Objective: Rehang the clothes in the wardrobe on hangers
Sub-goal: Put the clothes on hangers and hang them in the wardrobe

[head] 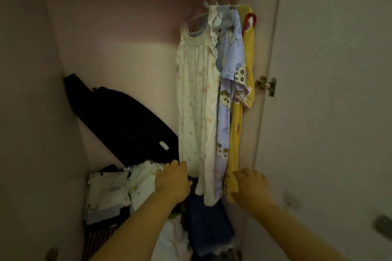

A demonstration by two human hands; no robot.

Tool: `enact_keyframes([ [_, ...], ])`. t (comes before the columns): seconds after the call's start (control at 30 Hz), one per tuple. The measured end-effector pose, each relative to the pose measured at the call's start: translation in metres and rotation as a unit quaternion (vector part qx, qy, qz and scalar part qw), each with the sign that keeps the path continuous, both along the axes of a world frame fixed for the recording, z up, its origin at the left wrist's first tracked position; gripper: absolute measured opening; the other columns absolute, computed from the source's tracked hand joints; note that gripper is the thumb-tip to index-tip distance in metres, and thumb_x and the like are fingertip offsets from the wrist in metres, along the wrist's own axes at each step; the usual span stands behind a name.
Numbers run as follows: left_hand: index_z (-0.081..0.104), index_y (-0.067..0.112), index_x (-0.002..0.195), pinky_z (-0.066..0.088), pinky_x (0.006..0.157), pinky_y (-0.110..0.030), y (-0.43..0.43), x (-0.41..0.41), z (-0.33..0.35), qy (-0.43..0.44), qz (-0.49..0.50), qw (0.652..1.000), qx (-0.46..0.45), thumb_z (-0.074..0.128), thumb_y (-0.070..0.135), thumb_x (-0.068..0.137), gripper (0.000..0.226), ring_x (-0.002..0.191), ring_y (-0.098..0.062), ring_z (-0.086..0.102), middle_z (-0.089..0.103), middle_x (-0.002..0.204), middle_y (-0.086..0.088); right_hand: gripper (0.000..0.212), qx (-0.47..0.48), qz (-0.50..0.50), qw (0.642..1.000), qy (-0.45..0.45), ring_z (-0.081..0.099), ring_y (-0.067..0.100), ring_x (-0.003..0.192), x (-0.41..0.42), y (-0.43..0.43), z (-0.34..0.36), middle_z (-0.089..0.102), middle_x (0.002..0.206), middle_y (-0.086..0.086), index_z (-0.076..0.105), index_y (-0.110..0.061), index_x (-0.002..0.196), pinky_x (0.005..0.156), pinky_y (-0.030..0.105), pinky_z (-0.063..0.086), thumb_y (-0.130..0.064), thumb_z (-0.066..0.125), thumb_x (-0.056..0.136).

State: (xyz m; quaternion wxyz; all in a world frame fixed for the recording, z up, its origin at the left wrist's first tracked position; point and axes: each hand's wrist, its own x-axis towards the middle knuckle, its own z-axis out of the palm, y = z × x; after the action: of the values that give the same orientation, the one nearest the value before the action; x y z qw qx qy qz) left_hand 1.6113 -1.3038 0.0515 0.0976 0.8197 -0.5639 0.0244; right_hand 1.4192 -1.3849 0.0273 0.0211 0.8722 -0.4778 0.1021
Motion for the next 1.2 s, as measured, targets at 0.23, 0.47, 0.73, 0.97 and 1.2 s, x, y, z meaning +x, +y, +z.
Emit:
enact_keyframes([
  [0.23, 0.044, 0.018, 0.127, 0.040, 0.095, -0.039, 0.090, -0.061, -0.072, 0.017, -0.096, 0.992, 0.085, 0.044, 0.036, 0.095, 0.037, 0.114, -0.024, 0.046, 0.048, 0.127, -0.004, 0.048, 0.111, -0.093, 0.989, 0.024, 0.035, 0.025, 0.129, -0.074, 0.143, -0.062, 0.039, 0.139, 0.005, 0.036, -0.022, 0.138, 0.109, 0.037, 0.023, -0.039, 0.046, 0.094],
  [0.47, 0.031, 0.019, 0.141, 0.035, 0.103, -0.039, 0.169, -0.175, -0.111, -0.018, -0.237, 0.953, 0.187, 0.046, 0.028, 0.095, 0.050, 0.128, -0.027, 0.037, 0.036, 0.142, -0.005, 0.054, 0.200, -0.252, 0.947, 0.018, 0.036, 0.026, 0.129, -0.195, 0.288, -0.116, 0.040, 0.139, 0.004, 0.035, -0.023, 0.140, 0.109, 0.038, 0.026, -0.043, 0.051, 0.092],
  [0.73, 0.034, 0.019, 0.138, 0.029, 0.102, -0.036, 0.281, -0.364, -0.119, -0.038, -0.460, 0.871, 0.167, 0.045, 0.036, 0.095, 0.048, 0.127, -0.024, 0.036, 0.039, 0.139, -0.004, 0.058, 0.200, -0.464, 0.862, -0.033, 0.033, 0.025, 0.132, -0.355, 0.486, -0.128, 0.036, 0.142, 0.004, 0.030, -0.022, 0.143, 0.110, 0.036, 0.026, -0.044, 0.050, 0.093],
  [0.97, 0.040, 0.019, 0.132, 0.031, 0.101, -0.038, 0.466, -0.536, -0.127, -0.083, -0.646, 0.739, 0.174, 0.051, 0.038, 0.091, 0.047, 0.125, -0.025, 0.038, 0.042, 0.133, -0.004, 0.057, 0.180, -0.642, 0.742, -0.067, 0.037, 0.025, 0.127, -0.462, 0.720, -0.125, 0.040, 0.138, 0.003, 0.034, -0.023, 0.140, 0.107, 0.036, 0.030, -0.048, 0.051, 0.091],
  [1.2, 0.032, 0.018, 0.140, 0.029, 0.103, -0.040, 0.659, -0.665, -0.125, -0.111, -0.811, 0.553, 0.155, 0.049, 0.042, 0.093, 0.056, 0.128, -0.027, 0.036, 0.039, 0.139, -0.005, 0.056, 0.153, -0.794, 0.581, -0.098, 0.038, 0.024, 0.127, -0.496, 0.938, -0.116, 0.038, 0.140, 0.003, 0.034, -0.025, 0.139, 0.104, 0.033, 0.029, -0.044, 0.050, 0.089],
])
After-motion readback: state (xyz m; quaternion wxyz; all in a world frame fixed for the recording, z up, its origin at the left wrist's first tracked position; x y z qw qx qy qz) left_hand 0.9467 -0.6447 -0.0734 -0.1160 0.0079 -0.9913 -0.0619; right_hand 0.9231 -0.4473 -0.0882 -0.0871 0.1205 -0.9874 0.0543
